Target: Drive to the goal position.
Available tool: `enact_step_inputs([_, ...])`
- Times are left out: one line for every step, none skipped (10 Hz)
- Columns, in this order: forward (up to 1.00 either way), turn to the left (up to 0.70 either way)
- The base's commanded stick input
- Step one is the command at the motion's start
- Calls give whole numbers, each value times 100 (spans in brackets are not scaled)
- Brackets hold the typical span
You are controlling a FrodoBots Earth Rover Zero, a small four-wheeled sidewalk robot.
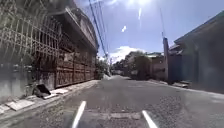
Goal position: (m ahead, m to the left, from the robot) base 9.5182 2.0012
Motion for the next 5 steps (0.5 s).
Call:
enact_step_inputs([70,-35])
enact_step_inputs([70,-35])
enact_step_inputs([70,-33])
enact_step_inputs([70,-5])
enact_step_inputs([70,16])
